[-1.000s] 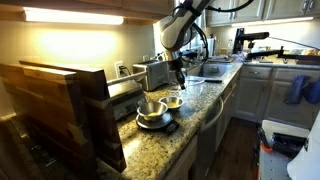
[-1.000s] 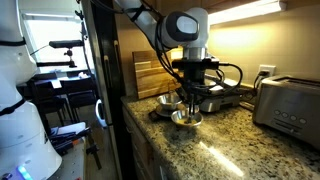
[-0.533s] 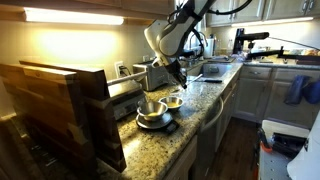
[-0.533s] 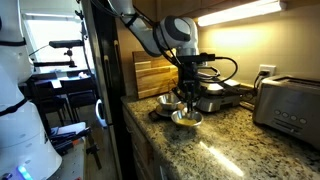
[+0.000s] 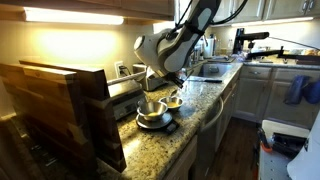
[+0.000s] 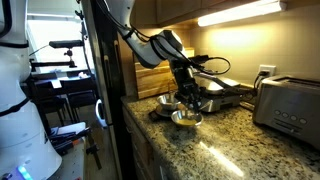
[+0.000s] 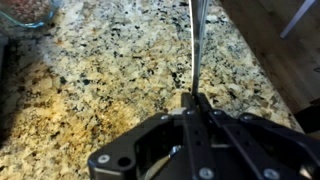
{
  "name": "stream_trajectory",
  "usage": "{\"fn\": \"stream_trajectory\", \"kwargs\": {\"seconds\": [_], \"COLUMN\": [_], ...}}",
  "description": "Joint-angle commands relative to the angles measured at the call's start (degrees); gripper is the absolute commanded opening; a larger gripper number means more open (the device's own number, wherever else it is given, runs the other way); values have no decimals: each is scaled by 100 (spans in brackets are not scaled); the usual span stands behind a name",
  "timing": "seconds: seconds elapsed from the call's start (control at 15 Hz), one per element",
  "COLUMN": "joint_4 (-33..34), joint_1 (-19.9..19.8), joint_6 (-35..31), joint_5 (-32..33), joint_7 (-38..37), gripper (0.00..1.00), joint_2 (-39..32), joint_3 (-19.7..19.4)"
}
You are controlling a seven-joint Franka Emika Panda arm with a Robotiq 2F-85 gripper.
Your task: Spoon out some of the contents in the bowl on the right into the bowl on top of the scale
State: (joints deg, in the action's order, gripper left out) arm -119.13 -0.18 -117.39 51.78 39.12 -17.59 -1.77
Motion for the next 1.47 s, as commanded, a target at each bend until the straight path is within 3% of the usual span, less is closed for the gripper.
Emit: {"fn": "stream_trajectory", "kwargs": {"seconds": [0.0,1.0,1.4], "joint_4": [-118,-534,-595], "joint_1": [90,92,230], "joint_6": [-6,-86,24], "joint_5": [849,1920,3002], "joint_7": [-482,-1161,-1937], "gripper": [3,3,3], "joint_2": [-54,-191,-386], "joint_3": [68,384,411]}}
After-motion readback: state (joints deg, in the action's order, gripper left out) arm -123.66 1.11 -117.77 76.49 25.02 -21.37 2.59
